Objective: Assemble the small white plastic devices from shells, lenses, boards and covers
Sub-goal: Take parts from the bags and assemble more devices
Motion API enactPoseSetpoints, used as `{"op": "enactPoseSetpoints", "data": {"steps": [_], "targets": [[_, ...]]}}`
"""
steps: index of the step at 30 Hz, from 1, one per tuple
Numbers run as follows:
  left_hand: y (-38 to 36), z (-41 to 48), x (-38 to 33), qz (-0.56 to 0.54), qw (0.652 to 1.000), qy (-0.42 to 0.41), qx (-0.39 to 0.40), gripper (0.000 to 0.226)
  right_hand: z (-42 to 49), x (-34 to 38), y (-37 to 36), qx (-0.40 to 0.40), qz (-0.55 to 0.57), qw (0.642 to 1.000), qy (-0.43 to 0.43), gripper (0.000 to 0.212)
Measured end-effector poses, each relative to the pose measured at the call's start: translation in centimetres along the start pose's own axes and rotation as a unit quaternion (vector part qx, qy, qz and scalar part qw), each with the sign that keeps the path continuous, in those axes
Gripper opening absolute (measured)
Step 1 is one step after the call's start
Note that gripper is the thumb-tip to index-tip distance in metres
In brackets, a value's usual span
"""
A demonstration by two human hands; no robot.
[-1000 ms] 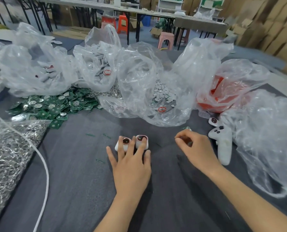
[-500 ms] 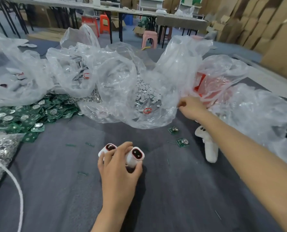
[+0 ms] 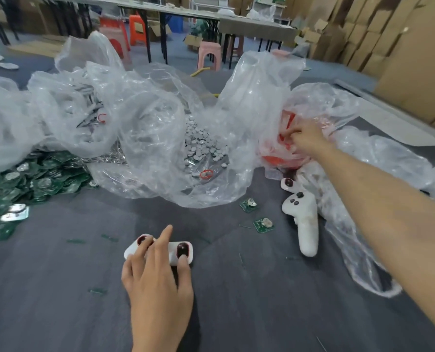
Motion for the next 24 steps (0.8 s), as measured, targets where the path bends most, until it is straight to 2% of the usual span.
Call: {"op": "enactPoseSetpoints", "data": {"steps": [3,5,7,10,12,15,17,19,22,24], "targets": [[0.1,0.1,0.2,-0.033,0.999,0.022,0.016,0.048,0.5,0.0,-2.3,0.041,-0.003,0.999,-0.031,0.028],[0.2,0.1,0.3,-0.048,0.998,0.033,0.017,0.048,0.9,0.1,-2.9,0.057,-0.083,0.994,-0.039,0.027],[0.2,0.1,0.4,-0.053,0.998,0.033,0.019,0.048,1.4,0.6,-2.9,0.051,-0.188,0.981,-0.013,0.033],[0.2,0.1,0.4,-0.071,0.997,0.038,0.019,0.047,1.7,1.3,-2.7,0.022,-0.225,0.974,0.027,0.026],[0.2,0.2,0.4,-0.086,0.996,0.035,0.014,0.051,1.5,1.2,-2.4,-0.018,-0.2,0.979,0.036,0.011],[0.2,0.1,0.5,-0.097,0.995,0.028,0.007,0.054,1.3,0.5,-1.3,-0.091,-0.122,0.988,0.009,0.026],[0.1,0.1,0.6,-0.096,0.995,0.026,0.008,0.052,1.4,0.4,-0.1,-0.132,-0.07,0.989,-0.022,0.015],[0.0,0.2,0.6,-0.097,0.995,0.022,0.008,0.052,1.5,0.2,1.5,-0.154,-0.013,0.987,-0.05,0.007],[0.1,0.2,0.6,-0.101,0.995,0.018,0.003,0.052,1.3,-0.5,4.7,-0.173,0.109,0.976,-0.08,0.015],[0.0,0.2,0.7,-0.095,0.995,0.015,0.007,0.054,0.7,-1.3,7.1,-0.182,0.143,0.969,-0.081,0.017]]}}
Point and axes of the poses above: each hand's wrist, its own z-axis towards the middle knuckle, its own y-axis out of the back of the hand, x = y × z, the point moved 2 cm from there along z, towards the middle knuckle, and after that the axes turned 5 degrees about -x, right-handed, at the moved point
